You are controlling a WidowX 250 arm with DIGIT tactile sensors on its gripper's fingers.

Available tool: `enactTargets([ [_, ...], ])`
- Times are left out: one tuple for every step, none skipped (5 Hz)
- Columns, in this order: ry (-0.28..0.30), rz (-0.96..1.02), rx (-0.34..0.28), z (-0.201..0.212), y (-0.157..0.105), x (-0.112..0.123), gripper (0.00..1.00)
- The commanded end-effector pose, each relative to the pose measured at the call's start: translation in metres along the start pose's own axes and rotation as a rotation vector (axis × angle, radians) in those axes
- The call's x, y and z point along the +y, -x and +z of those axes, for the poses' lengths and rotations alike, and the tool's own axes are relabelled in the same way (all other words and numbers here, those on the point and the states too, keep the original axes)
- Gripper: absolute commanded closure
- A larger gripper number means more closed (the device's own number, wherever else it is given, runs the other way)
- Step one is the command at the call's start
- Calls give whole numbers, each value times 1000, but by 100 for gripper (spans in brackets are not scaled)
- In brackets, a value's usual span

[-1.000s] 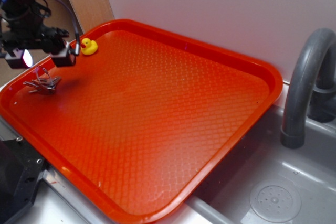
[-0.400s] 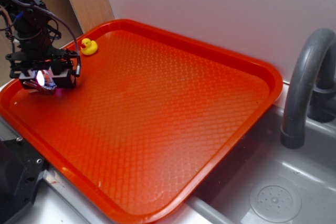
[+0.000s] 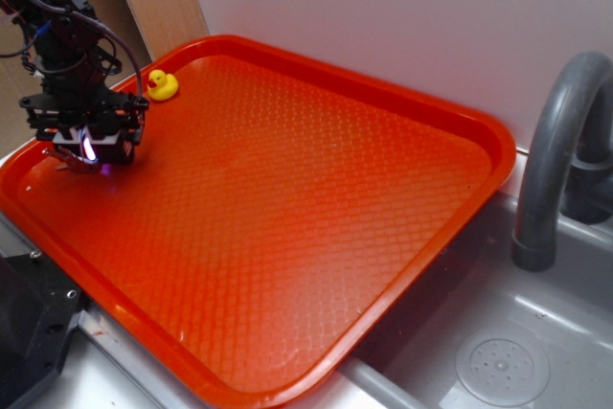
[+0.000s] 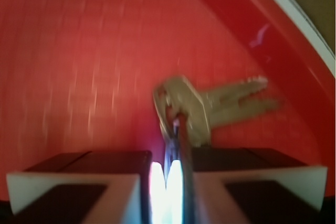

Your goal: Grab the silver keys.

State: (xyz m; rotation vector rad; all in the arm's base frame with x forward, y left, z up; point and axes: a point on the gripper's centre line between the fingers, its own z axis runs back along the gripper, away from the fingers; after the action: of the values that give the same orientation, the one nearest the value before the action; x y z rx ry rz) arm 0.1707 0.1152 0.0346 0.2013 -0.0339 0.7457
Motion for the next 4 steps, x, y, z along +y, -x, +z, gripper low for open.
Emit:
enactTargets([
  [153, -463, -226, 125, 26, -47, 100],
  [230, -705, -232, 181, 54, -53, 100],
  [240, -962, -190, 227, 63, -55, 100],
  [303, -1055, -126, 219, 49, -47, 100],
])
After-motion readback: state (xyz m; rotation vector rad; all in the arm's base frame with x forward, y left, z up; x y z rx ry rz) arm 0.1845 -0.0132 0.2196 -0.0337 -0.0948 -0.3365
